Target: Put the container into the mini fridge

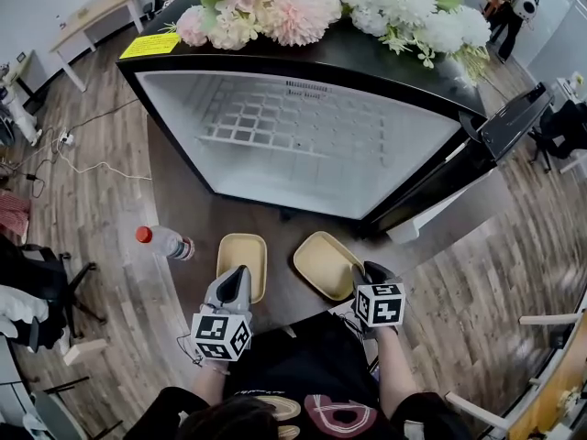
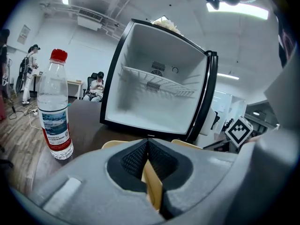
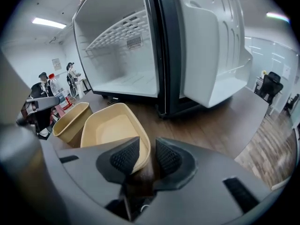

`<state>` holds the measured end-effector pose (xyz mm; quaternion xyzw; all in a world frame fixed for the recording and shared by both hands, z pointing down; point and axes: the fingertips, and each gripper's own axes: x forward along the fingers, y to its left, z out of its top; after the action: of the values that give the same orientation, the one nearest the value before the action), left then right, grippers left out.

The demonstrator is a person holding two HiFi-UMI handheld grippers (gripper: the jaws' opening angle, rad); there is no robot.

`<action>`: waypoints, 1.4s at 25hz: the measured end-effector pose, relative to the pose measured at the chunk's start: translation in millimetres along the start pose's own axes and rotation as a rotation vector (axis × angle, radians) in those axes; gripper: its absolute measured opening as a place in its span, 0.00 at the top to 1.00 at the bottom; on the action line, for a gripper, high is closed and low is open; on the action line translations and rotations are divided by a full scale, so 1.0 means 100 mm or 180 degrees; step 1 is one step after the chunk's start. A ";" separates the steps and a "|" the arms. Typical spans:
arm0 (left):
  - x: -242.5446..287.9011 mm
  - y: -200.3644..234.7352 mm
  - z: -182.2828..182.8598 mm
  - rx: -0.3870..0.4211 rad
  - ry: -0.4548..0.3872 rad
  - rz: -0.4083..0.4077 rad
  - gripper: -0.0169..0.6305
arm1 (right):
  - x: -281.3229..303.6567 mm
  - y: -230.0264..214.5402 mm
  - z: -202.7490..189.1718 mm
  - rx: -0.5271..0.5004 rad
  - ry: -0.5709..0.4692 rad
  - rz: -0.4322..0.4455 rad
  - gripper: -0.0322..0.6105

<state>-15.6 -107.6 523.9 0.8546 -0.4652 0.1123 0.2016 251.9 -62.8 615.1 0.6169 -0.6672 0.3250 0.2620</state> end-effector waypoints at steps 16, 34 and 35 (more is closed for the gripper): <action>0.07 0.07 0.00 -0.0090 -0.0024 0.0230 0.96 | 0.22 0.06 0.00 -0.0152 0.0269 0.0229 0.87; 0.06 -0.06 -0.07 0.0003 0.0043 0.0119 0.96 | 0.18 0.15 0.21 -0.0129 0.0098 0.0231 0.89; 0.05 -0.05 -0.07 0.0018 0.0056 0.0098 0.96 | 0.18 0.17 0.23 -0.0106 0.0091 0.0208 0.89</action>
<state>-8.9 -105.5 530.8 0.8469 -0.4763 0.1242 0.2015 234.5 -90.9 611.7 0.5856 -0.6885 0.3310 0.2711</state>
